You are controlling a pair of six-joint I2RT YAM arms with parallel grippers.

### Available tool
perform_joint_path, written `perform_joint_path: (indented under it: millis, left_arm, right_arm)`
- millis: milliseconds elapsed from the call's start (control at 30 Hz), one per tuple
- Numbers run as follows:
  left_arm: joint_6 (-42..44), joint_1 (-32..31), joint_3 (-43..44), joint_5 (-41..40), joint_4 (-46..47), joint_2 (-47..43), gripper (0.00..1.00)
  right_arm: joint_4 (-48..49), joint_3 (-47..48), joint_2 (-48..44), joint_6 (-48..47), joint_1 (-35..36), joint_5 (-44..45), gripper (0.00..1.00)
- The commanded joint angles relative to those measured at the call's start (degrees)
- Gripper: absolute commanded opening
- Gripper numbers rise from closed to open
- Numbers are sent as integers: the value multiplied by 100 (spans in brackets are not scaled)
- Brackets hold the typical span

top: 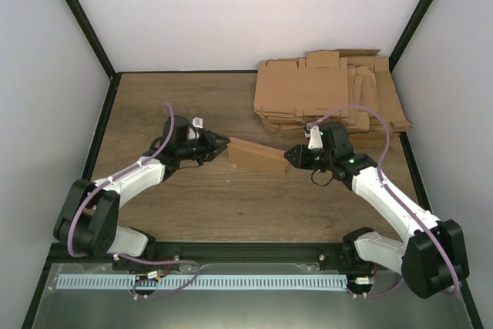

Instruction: Fold the paper box

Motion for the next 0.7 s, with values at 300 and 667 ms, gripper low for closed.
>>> perform_joint_path:
  millis: [300, 667]
  left_arm:
    - [-14, -89, -320, -225, -15, 144, 10]
    - [220, -97, -9, -404, -527, -291, 27]
  right_arm:
    - [-787, -103, 225, -91, 88, 162, 20]
    - [-795, -94, 211, -93, 88, 161, 20]
